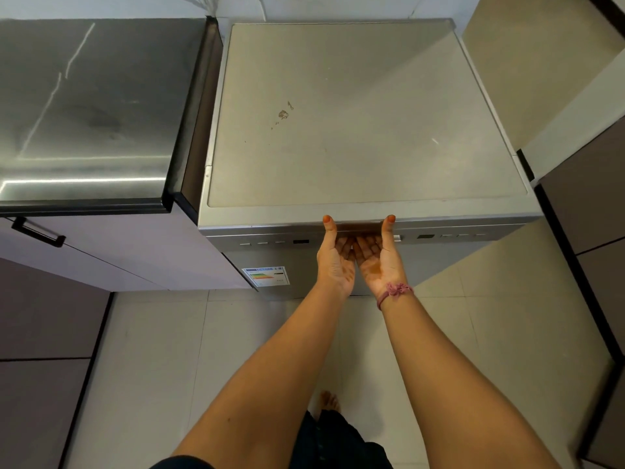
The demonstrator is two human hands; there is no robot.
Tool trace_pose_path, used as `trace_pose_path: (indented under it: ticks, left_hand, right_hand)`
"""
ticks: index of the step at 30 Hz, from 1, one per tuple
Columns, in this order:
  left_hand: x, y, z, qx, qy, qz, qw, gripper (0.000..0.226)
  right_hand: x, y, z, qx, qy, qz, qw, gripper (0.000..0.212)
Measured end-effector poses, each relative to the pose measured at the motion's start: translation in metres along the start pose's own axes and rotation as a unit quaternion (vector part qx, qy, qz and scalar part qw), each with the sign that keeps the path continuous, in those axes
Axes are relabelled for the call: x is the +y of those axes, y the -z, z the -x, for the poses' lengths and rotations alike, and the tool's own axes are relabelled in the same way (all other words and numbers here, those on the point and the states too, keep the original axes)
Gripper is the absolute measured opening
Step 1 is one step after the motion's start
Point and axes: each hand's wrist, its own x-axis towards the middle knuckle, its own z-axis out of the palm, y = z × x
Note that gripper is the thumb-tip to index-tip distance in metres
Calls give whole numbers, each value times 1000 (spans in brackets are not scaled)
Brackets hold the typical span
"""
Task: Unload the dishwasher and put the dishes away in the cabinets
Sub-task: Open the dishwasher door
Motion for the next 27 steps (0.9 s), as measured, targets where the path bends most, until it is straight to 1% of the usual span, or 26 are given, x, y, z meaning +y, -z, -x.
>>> trace_pose_path:
  ticks: [1,2,3,4,5,6,7,8,10,12,17,20,27]
  left_hand:
    - [0,0,0,-2,-2,1,1000,66]
    - [0,0,-1,-2,-3,2,1000,65]
    - [1,0,-1,-3,-3,4,1000,67]
    - [1,0,0,-3,-3,2,1000,71]
    - [0,0,1,-4,-3,-2,1000,75]
    - [0,1,1,-4,-3,-9,1000,77]
    - [-1,1,1,-3,-4,-14,1000,77]
    - [-1,2,0,-1,-6,-17,1000,76]
    - [-2,2,0,5,-9,-22,1000,80]
    - [-2,1,-1,9,-11,-36,999,81]
    - [-3,5,-6,7,-9,-82,997,78]
    - [-4,5,-6,7,-3,-85,996,82]
    - [-3,4,-6,8,5,-105,994,78]
  right_hand:
    - [-1,-2,4,-10,-1,13,1000,61]
    - [1,-4,3,-11,-1,28,1000,53]
    - [1,-10,7,-25,-4,28,999,39]
    - [3,-14,9,-29,-5,15,999,33]
    - [2,-15,12,-16,-5,-1,1000,41]
    - [3,-15,12,-12,-3,-7,1000,59]
    - [4,-15,13,4,3,-7,1000,72]
    - [5,-14,11,20,11,-5,1000,71]
    - [8,-10,5,39,20,-10,999,61]
    - [9,-10,2,49,20,-8,999,59]
    - [7,-8,2,36,21,15,999,52]
    - [6,-9,5,27,22,26,999,51]
    - [7,-10,3,21,26,22,999,48]
